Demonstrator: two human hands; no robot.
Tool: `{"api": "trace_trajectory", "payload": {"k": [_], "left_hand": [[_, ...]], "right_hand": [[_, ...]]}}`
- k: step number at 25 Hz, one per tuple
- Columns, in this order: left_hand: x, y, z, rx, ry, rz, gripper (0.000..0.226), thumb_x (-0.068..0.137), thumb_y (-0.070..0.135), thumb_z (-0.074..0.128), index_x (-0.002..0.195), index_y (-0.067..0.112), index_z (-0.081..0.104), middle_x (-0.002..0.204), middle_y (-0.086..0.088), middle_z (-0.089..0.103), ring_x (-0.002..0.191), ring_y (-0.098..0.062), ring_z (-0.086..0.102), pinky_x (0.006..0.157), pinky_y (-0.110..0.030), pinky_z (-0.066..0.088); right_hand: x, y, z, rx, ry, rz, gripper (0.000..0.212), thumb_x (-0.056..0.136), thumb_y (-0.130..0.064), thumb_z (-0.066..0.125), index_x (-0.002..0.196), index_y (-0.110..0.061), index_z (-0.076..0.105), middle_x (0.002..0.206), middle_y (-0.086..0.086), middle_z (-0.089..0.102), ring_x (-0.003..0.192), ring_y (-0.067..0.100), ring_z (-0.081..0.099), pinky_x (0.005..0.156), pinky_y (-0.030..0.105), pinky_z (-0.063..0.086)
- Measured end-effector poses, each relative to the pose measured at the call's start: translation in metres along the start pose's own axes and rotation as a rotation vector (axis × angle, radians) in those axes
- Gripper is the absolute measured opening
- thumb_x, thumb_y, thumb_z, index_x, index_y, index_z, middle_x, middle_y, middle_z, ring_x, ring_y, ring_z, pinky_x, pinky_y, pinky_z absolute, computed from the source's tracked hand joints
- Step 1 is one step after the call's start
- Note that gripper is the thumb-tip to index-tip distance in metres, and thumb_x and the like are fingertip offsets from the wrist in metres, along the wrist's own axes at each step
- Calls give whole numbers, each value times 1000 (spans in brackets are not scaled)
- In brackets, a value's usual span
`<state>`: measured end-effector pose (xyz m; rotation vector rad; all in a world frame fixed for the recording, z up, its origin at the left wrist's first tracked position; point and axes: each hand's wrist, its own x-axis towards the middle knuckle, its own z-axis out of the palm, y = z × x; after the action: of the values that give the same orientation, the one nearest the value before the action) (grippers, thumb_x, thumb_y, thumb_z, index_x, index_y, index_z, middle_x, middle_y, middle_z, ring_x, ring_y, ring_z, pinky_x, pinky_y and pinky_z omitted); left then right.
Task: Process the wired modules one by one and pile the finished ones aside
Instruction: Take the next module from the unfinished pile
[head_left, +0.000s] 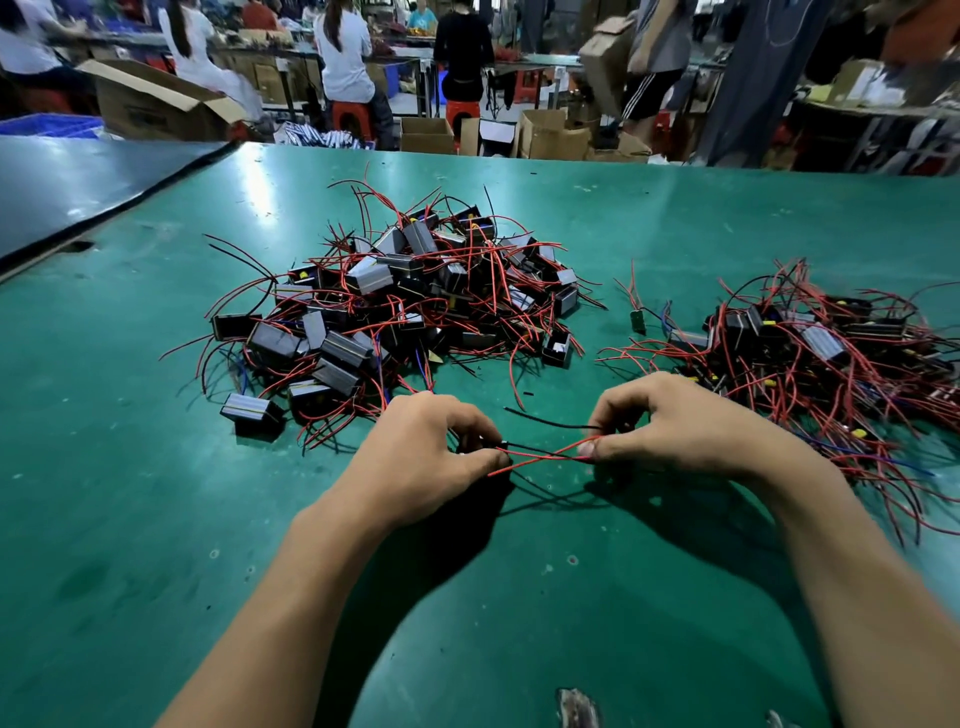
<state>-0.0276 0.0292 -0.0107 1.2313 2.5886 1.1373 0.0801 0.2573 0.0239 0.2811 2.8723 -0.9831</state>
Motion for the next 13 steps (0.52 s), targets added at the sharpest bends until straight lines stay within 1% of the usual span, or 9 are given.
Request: {"api": "trace_trajectory", "payload": {"k": [1, 2, 4, 6, 8, 10, 13], "left_hand": [[0, 0, 0, 16, 10, 0, 11, 78, 34, 80, 85, 26, 79, 74, 9, 69, 73, -3, 61, 72, -25, 48], [0, 1, 0, 41, 26, -4, 10, 80, 35, 78, 84, 26, 78, 72, 8, 69, 72, -8, 62, 72, -29, 50], [-1, 3, 2, 108, 73, -23, 12, 82, 38, 74, 83, 26, 77, 70, 7, 69, 70, -12, 62, 69, -32, 51], [-1, 5, 7, 173, 133, -42, 14, 84, 38, 70, 83, 25, 76, 72, 7, 70, 71, -15, 62, 69, -33, 52], [1, 6, 12, 212, 205, -22, 15, 86, 35, 68, 83, 22, 74, 76, 5, 71, 76, -21, 64, 70, -36, 52], [2, 9, 14, 196, 299, 15, 13, 86, 30, 69, 83, 19, 73, 77, 1, 72, 75, -24, 65, 68, -37, 52], [3, 11, 13, 118, 464, 19, 10, 87, 26, 70, 83, 17, 73, 71, 0, 72, 63, -25, 65, 61, -37, 53]], "right_hand": [[1, 4, -1, 13, 9, 30, 17, 78, -39, 82, 74, -25, 73, 68, -6, 74, 62, 5, 67, 58, 21, 49], [2, 9, -3, 9, 28, 65, 17, 78, -37, 83, 74, -23, 74, 67, -6, 74, 59, 3, 66, 55, 17, 47], [3, 17, -5, -29, 76, 130, 18, 79, -36, 82, 72, -22, 73, 65, -8, 73, 53, -3, 61, 50, 12, 43], [4, 22, -7, -55, 132, 155, 20, 80, -37, 81, 72, -22, 72, 63, -9, 71, 48, -4, 56, 48, 12, 43], [5, 22, -8, -39, 181, 117, 20, 82, -38, 79, 74, -21, 72, 61, -7, 69, 47, -2, 53, 49, 16, 43], [4, 17, -9, 84, 221, 31, 20, 84, -35, 78, 77, -17, 72, 58, -5, 66, 47, 1, 50, 49, 16, 40], [0, 5, -10, 373, 343, -78, 22, 87, -33, 74, 80, -13, 71, 57, -5, 61, 48, 5, 48, 46, 16, 40]]}}
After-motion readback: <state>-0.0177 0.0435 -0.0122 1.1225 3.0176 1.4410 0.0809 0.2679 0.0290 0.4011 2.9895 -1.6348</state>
